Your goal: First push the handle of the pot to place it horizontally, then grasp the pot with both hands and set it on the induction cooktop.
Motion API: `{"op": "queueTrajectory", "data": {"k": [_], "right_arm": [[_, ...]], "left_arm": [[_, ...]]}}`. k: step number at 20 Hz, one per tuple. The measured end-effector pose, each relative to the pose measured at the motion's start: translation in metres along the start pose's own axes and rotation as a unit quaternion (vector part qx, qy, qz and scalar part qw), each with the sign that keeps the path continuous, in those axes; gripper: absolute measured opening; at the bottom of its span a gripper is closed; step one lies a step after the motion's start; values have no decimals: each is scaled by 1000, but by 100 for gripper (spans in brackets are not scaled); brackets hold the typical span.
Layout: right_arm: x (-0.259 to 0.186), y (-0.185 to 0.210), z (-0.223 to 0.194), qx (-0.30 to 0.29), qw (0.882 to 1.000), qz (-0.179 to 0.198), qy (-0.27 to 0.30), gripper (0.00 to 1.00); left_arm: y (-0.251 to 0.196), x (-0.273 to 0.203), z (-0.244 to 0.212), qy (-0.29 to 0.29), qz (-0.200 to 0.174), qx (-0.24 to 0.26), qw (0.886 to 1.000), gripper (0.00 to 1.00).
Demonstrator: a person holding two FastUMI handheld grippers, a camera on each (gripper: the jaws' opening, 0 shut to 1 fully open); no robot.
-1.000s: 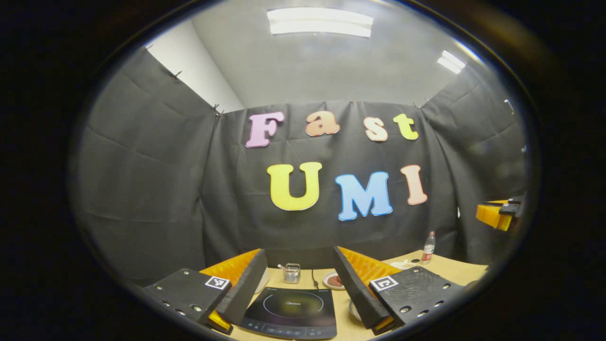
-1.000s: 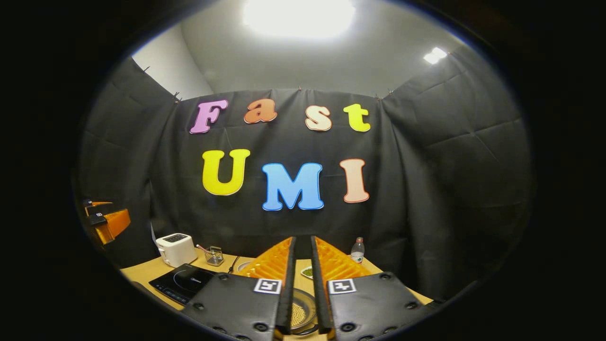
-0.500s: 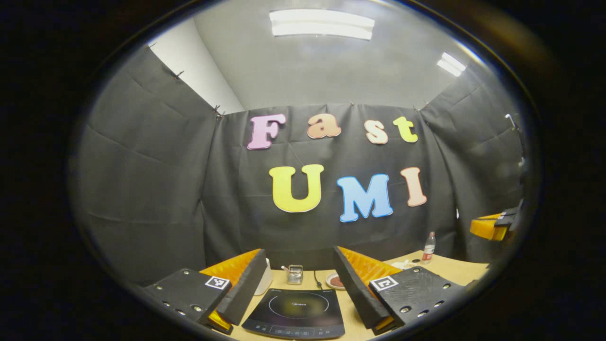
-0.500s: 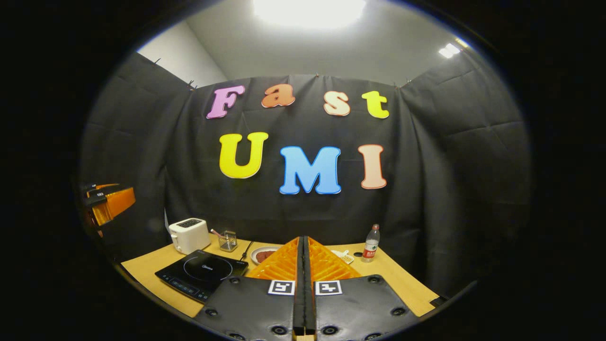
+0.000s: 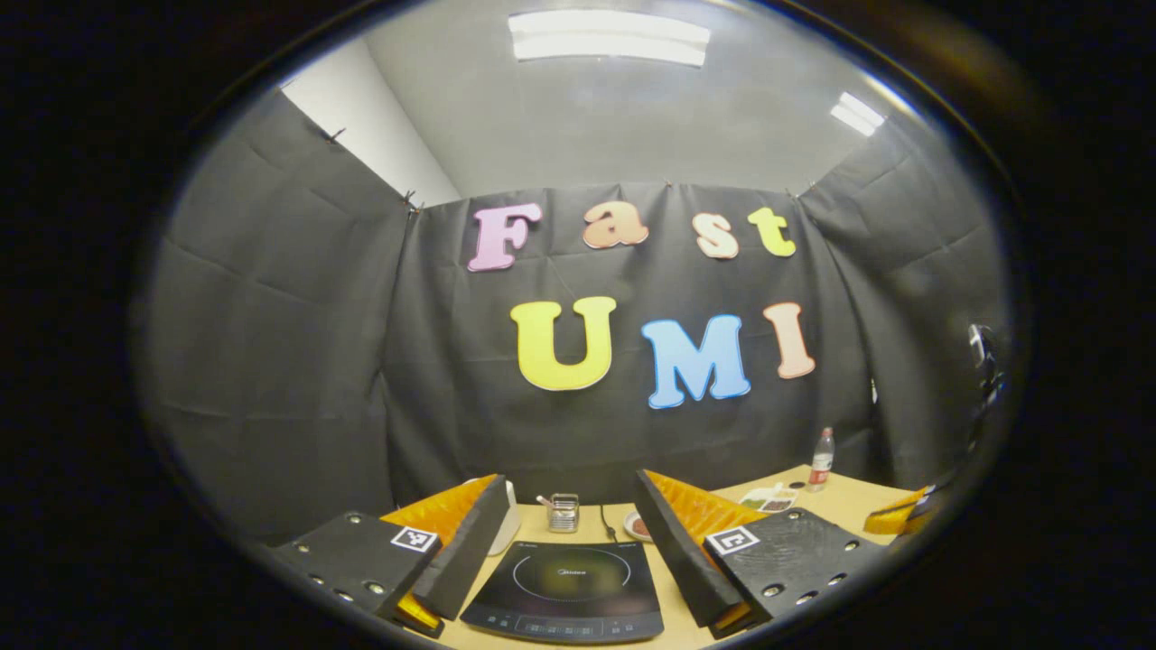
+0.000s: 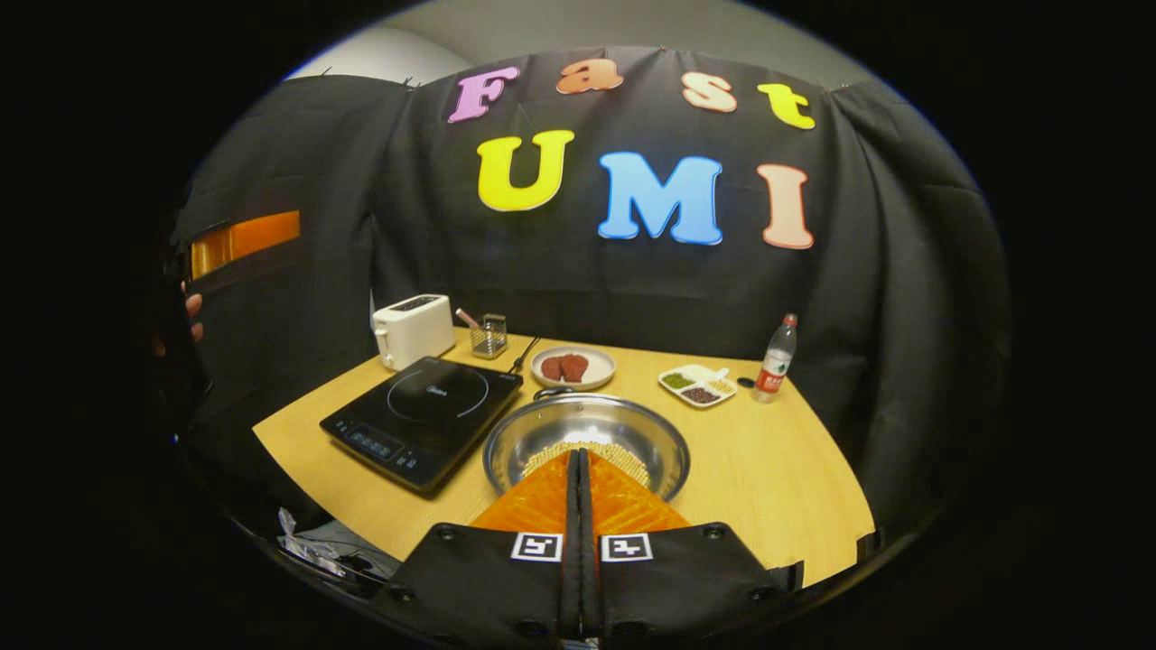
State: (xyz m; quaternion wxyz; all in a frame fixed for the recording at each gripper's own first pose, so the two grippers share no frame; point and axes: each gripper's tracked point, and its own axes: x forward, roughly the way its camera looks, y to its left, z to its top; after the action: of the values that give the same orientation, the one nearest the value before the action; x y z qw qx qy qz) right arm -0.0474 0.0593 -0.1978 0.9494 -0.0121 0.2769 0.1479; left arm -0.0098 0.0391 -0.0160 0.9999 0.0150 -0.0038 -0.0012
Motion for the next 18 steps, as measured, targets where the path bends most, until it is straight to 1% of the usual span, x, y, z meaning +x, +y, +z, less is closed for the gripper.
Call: {"op": "queueTrajectory", "data": {"k": [1, 2, 3, 4, 6, 9, 11, 13, 14, 15, 17, 18], "right_arm": [[4, 1, -12, 0, 1000, 12, 17, 2], [9, 2, -22, -1, 999, 24, 35, 2], [14, 3, -35, -3, 998, 38, 55, 2], [19, 4, -45, -10, 996, 51, 73, 2], [27, 2, -64, -24, 991, 73, 109, 2], [42, -2, -97, -29, 981, 97, 167, 2], [50, -7, -117, -37, 973, 104, 201, 0], [57, -15, -130, -47, 967, 108, 225, 2], [61, -18, -133, -48, 966, 110, 230, 0], [64, -19, -135, -48, 964, 113, 234, 2], [69, -24, -134, -48, 963, 114, 238, 2], [75, -23, -138, -42, 963, 117, 240, 2]], "left_arm": [[-8, 4, 2, 0, 0, -1, 1000, 96], [-15, 9, 2, 1, 0, 1, 1000, 87], [-21, 13, 3, 1, 1, 7, 1000, 87], [-24, 15, 5, 0, 3, 12, 1000, 92], [-32, 20, 6, -2, 8, 19, 1000, 92], [-38, 28, 1, 3, 20, 22, 1000, 88], [-38, 32, -3, 10, 31, 23, 999, 87], [-37, 35, -6, 16, 42, 25, 999, 92], [-38, 35, -8, 18, 47, 26, 998, 94], [-40, 38, -9, 20, 50, 26, 998, 96], [-43, 43, -11, 23, 54, 28, 998, 96], [-45, 44, -12, 23, 55, 29, 998, 87]]}}
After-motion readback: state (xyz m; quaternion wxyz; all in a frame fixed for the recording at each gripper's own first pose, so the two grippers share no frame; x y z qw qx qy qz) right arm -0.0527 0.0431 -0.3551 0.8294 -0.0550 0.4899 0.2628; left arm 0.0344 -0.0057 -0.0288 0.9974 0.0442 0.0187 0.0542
